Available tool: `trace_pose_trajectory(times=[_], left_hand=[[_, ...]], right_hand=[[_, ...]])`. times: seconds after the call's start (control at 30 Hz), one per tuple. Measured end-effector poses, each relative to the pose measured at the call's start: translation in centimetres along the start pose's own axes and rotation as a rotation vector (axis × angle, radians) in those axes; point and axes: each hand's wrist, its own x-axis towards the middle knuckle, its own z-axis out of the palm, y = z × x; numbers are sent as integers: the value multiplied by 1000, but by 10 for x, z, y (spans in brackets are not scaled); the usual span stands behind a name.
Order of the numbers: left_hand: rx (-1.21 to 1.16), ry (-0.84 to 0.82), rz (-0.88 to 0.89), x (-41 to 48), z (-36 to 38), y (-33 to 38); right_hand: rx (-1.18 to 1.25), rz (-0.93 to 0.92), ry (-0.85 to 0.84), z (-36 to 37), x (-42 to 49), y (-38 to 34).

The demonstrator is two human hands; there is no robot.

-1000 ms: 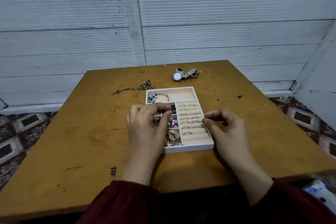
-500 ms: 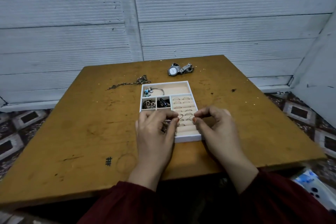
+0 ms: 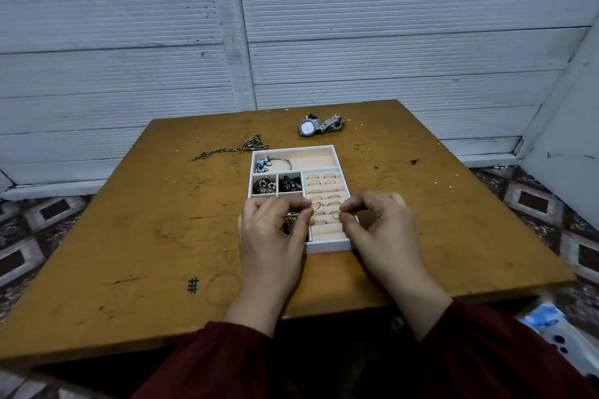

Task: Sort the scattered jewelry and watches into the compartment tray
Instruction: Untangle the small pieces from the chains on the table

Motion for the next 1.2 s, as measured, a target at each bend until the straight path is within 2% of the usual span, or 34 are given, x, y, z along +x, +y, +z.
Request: trace_pose_trajectory(times=[0.6,1.2], left_hand=[[-9,10,-4,0,-1,0],[-15,4,-8,0,-1,-3]], right_hand=[[-246,-52,22,7,-2,3],[-319,8,45,8,-3,3]])
